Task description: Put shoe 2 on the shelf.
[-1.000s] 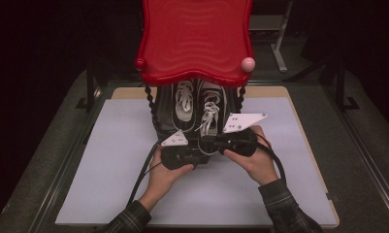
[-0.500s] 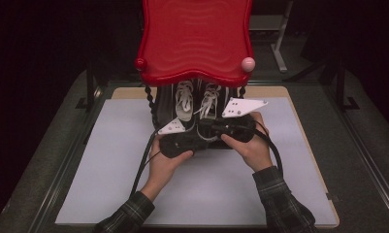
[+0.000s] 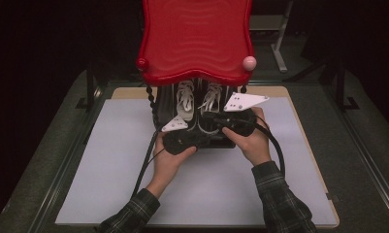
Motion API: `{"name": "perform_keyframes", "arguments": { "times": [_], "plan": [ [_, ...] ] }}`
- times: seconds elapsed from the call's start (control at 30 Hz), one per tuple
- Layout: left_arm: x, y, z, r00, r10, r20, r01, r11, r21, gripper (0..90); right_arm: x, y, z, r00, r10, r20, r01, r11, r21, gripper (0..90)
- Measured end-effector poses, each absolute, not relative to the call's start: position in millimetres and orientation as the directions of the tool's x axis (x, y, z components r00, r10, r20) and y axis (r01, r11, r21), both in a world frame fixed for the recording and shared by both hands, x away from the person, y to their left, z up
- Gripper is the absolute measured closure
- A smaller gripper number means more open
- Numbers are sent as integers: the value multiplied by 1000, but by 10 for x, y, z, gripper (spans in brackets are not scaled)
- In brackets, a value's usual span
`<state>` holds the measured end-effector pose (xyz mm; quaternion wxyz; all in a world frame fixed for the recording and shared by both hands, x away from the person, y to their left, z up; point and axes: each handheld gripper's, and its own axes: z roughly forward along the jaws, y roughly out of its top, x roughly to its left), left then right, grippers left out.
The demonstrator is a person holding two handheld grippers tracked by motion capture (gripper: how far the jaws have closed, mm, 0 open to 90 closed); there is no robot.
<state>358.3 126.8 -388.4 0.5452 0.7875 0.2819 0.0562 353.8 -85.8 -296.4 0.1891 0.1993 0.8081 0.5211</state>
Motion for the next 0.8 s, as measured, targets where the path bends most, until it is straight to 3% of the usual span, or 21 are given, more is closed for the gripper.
{"name": "perform_keyframes", "arguments": {
  "times": [0.53, 0.8],
  "plan": [
    [3250, 1613, -3881, 859, 490, -149, 343, -333, 878, 592, 3569, -779, -3105, -862, 500, -85, 135, 387, 912, 860],
    [3153, 1890, -3819, 847, 524, -92, 331, -383, 863, 511, 3541, -889, -3114, -851, 524, -32, 176, 342, 923, 649]
  ]
}}
